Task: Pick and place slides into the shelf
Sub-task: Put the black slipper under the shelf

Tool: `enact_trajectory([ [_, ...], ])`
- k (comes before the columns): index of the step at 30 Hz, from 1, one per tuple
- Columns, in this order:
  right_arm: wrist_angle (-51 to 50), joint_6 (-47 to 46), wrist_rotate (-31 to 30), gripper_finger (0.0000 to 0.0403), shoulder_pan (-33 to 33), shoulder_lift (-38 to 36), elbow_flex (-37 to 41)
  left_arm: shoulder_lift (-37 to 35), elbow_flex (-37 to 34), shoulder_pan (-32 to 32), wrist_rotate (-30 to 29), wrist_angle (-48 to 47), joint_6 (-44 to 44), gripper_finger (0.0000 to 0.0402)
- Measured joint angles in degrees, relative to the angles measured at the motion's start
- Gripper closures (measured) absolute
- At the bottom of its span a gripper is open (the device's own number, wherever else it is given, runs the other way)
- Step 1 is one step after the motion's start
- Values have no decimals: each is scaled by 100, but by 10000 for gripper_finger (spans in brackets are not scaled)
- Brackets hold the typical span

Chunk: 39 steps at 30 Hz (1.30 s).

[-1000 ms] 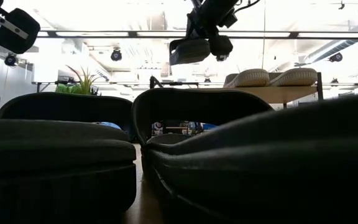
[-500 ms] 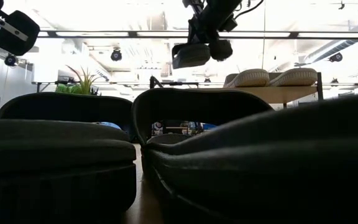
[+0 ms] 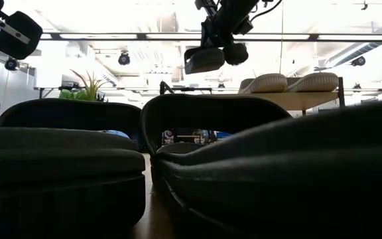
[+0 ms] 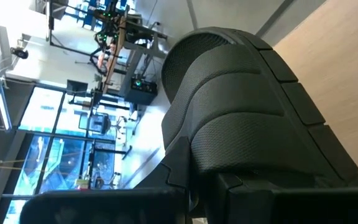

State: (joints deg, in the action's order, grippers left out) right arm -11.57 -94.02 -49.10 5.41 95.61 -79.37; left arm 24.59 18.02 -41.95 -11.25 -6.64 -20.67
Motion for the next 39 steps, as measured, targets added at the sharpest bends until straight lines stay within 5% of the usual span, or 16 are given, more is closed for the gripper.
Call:
enact_trajectory([
  [39, -1307, -1233, 293, 390, 584, 7, 0, 8, -2, 0, 0, -6, -7, 400],
])
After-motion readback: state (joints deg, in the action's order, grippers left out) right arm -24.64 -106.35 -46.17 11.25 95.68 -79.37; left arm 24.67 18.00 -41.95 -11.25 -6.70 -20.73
